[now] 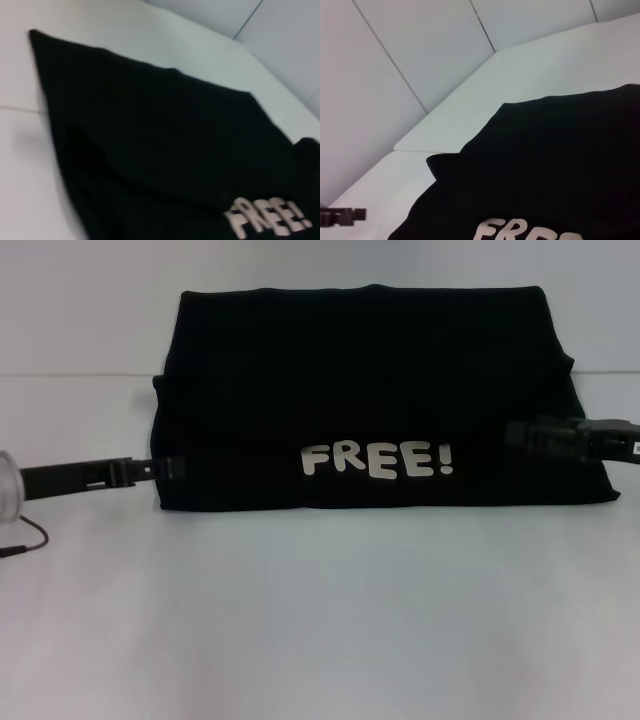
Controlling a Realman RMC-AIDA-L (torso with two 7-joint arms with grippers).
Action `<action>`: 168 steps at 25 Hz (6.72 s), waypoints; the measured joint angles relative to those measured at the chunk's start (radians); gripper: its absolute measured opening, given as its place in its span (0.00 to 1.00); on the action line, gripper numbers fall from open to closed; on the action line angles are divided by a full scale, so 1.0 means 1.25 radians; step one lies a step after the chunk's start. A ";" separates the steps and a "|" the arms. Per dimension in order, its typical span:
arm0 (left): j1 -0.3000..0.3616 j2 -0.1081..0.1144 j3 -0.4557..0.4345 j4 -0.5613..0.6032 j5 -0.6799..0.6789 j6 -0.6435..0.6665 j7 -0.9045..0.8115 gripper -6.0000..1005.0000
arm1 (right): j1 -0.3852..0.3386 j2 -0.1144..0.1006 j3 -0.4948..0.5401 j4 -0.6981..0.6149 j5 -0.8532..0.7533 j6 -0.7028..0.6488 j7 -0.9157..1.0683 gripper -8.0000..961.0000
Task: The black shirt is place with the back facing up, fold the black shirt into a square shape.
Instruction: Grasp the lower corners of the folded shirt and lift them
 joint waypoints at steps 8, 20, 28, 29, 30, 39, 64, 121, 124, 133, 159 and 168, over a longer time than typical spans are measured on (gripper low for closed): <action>-0.007 -0.004 0.065 -0.059 0.003 -0.117 -0.004 0.89 | 0.002 0.022 0.000 -0.005 0.001 0.015 -0.002 0.96; -0.023 -0.010 0.078 -0.115 0.003 -0.175 0.006 0.89 | 0.008 0.036 -0.005 -0.011 0.002 0.036 -0.002 0.97; -0.035 -0.014 0.078 -0.130 0.003 -0.188 0.026 0.89 | 0.011 0.035 -0.005 -0.013 0.002 0.037 -0.002 0.97; -0.037 -0.014 0.079 -0.133 0.003 -0.189 0.029 0.89 | 0.011 0.035 -0.005 -0.013 0.002 0.037 -0.002 0.97; -0.037 -0.014 0.079 -0.135 0.002 -0.192 0.031 0.89 | 0.010 0.035 -0.006 -0.013 0.002 0.037 -0.002 0.97; -0.039 -0.012 0.096 -0.137 0.003 -0.201 0.033 0.89 | 0.010 0.035 -0.003 -0.013 0.002 0.038 -0.013 0.97; -0.045 -0.005 0.141 -0.128 0.043 -0.230 -0.001 0.42 | 0.016 0.038 0.000 -0.026 0.003 0.033 -0.013 0.95; -0.040 -0.009 0.137 -0.111 0.052 -0.220 -0.030 0.48 | -0.034 0.005 -0.006 -0.035 -0.011 0.102 0.087 0.95; -0.043 -0.009 0.138 -0.109 0.052 -0.216 -0.030 0.57 | -0.035 0.005 -0.006 -0.035 -0.010 0.102 0.088 0.95; -0.046 -0.006 0.146 -0.110 0.057 -0.213 -0.022 0.49 | -0.034 0.004 -0.006 -0.035 -0.009 0.102 0.089 0.95; -0.055 0.000 0.154 -0.074 0.085 -0.148 -0.028 0.01 | -0.032 -0.003 -0.010 -0.047 -0.096 0.166 0.162 0.95; -0.051 0.006 0.153 -0.067 0.085 -0.132 -0.035 0.01 | -0.033 -0.014 -0.010 -0.047 -0.103 0.177 0.191 0.95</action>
